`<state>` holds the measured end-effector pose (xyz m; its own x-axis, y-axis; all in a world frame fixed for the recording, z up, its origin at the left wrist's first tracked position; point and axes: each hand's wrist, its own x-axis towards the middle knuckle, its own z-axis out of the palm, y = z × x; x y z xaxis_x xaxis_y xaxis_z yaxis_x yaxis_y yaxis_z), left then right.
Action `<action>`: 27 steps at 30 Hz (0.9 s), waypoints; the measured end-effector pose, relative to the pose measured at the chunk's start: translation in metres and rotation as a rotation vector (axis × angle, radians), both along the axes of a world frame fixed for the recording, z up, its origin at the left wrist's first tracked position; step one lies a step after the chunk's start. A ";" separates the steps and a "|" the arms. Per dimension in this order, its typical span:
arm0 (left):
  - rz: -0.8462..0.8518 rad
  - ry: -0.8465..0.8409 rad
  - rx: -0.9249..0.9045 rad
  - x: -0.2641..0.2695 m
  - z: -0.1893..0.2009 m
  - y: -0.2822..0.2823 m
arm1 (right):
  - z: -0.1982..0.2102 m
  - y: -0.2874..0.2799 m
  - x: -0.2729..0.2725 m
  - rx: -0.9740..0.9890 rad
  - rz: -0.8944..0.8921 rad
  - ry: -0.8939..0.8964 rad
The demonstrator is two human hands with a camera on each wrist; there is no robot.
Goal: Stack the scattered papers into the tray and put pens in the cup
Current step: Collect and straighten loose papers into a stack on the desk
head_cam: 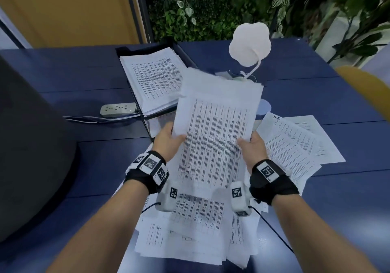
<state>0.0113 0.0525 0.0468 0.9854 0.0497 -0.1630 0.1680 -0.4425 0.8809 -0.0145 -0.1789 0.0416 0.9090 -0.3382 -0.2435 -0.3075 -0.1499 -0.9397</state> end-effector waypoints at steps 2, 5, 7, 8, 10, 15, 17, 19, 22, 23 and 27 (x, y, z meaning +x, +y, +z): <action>-0.021 0.055 0.092 -0.007 -0.012 -0.003 | -0.017 -0.001 -0.006 -0.086 0.026 0.149; -0.149 0.225 0.250 -0.018 -0.033 -0.004 | -0.039 -0.005 -0.020 -0.127 0.041 0.327; -0.255 0.322 0.413 -0.025 -0.049 -0.002 | -0.054 -0.009 -0.030 -0.149 0.034 0.430; -0.276 0.356 0.495 -0.029 -0.057 -0.001 | -0.061 -0.010 -0.034 -0.184 0.035 0.471; -0.238 0.392 0.591 -0.036 -0.068 0.000 | -0.074 -0.014 -0.040 -0.271 0.048 0.522; -0.127 0.377 0.609 -0.043 -0.083 -0.002 | -0.079 -0.015 -0.041 -0.438 0.140 0.624; -0.098 0.390 0.563 -0.042 -0.085 -0.004 | -0.079 -0.015 -0.040 -0.436 0.180 0.631; -0.100 0.420 0.530 -0.041 -0.087 -0.005 | -0.077 -0.014 -0.040 -0.431 0.218 0.634; -0.097 0.429 0.495 -0.040 -0.090 -0.003 | -0.070 -0.013 -0.042 -0.425 0.224 0.649; -0.092 0.430 0.502 -0.039 -0.091 -0.002 | -0.071 -0.013 -0.042 -0.412 0.214 0.654; -0.122 0.426 0.646 -0.038 -0.090 -0.004 | -0.075 -0.012 -0.039 -0.392 0.225 0.666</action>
